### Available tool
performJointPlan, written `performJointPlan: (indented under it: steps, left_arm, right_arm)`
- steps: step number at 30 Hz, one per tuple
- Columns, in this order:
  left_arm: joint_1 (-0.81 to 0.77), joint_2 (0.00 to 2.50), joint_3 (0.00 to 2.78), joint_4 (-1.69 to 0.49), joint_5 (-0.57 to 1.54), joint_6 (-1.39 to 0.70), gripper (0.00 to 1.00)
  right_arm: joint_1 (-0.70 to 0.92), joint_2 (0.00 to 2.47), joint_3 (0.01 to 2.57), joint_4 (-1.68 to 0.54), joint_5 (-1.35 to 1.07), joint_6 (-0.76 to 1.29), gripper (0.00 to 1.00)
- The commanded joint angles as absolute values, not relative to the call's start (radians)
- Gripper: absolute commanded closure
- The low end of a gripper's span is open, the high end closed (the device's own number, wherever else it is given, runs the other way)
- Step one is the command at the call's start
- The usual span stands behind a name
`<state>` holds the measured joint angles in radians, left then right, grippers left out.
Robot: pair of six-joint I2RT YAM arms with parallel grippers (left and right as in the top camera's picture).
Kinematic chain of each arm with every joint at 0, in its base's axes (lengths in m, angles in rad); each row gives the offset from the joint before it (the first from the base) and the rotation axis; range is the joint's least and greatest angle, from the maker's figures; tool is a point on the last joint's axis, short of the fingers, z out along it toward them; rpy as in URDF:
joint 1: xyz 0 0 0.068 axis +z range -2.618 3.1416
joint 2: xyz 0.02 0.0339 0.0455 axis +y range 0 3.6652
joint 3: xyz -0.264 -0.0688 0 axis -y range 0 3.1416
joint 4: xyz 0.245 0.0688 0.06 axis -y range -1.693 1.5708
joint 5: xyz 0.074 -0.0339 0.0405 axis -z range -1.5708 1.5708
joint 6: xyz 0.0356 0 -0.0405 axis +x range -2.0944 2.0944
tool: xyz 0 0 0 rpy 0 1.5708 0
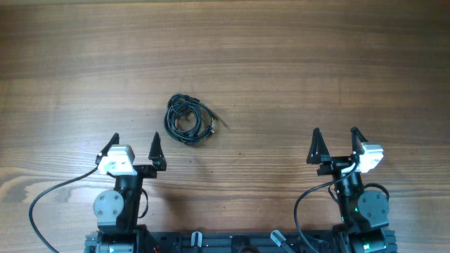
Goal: Untangle cables
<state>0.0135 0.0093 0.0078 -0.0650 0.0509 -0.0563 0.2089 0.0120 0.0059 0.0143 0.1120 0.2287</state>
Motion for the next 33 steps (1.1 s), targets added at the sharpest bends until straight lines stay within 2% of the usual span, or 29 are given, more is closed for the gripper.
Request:
performJointPlan:
  steps: [1,33]
  left_arm:
    - [0.019,0.010,0.006,-0.072,0.074,-0.037,0.00]
    - [0.019,0.010,0.006,-0.072,0.073,-0.037,0.00]
  right_arm:
    - [0.212,0.017,0.005,0.017,0.110,0.212,0.00]
    - [0.212,0.017,0.005,0.017,0.110,0.212,0.00]
